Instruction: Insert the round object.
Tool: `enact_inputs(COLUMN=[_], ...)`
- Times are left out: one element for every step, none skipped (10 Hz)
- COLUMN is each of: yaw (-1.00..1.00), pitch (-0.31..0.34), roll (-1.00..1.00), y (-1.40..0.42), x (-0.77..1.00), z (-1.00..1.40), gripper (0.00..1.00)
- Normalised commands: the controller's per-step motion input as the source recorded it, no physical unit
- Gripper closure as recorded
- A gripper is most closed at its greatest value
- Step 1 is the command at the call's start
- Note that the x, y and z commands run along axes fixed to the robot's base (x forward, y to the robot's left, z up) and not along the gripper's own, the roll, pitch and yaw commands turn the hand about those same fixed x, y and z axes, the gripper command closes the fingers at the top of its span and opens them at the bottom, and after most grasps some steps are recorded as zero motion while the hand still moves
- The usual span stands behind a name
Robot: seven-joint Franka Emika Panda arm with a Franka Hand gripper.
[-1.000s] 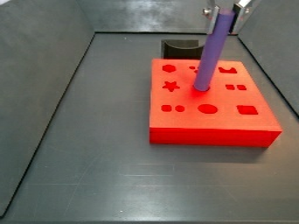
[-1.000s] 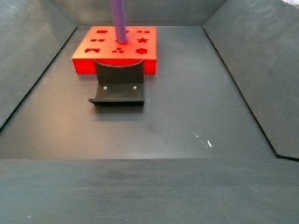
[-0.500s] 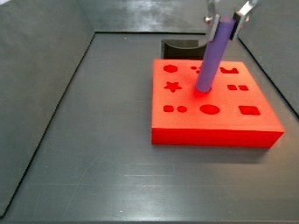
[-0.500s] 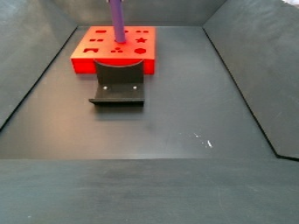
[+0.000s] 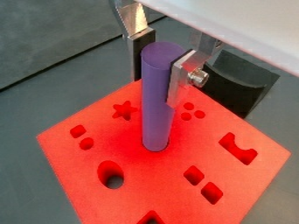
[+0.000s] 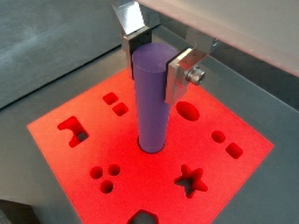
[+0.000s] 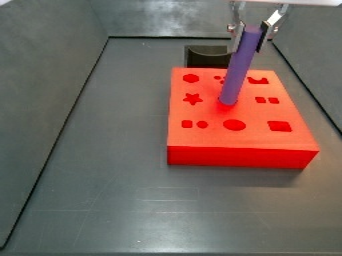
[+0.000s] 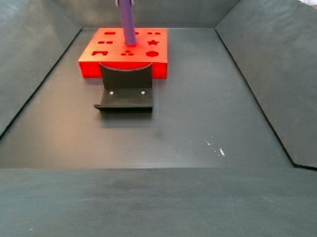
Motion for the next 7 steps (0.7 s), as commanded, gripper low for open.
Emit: enact_inputs(yaw=[0.00,0.00,0.00,0.00,0.00,0.00,0.00], pitch=[0.000,0.000,0.000,0.000,0.024,0.000,-0.017], roll=[0.00,0.00,0.00,0.00,0.12,0.00,0.00], y=[0.00,0.00,0.00,0.00,-0.01,0.00,0.00], x=[-0.01,0.00,0.00,0.00,0.00,0.00,-0.07], z=[-0.88,-0.86,-0.83,-0.79,-0.26,-0.02,-0.67], gripper=[1.00,1.00,1.00,1.00,1.00,1.00,1.00])
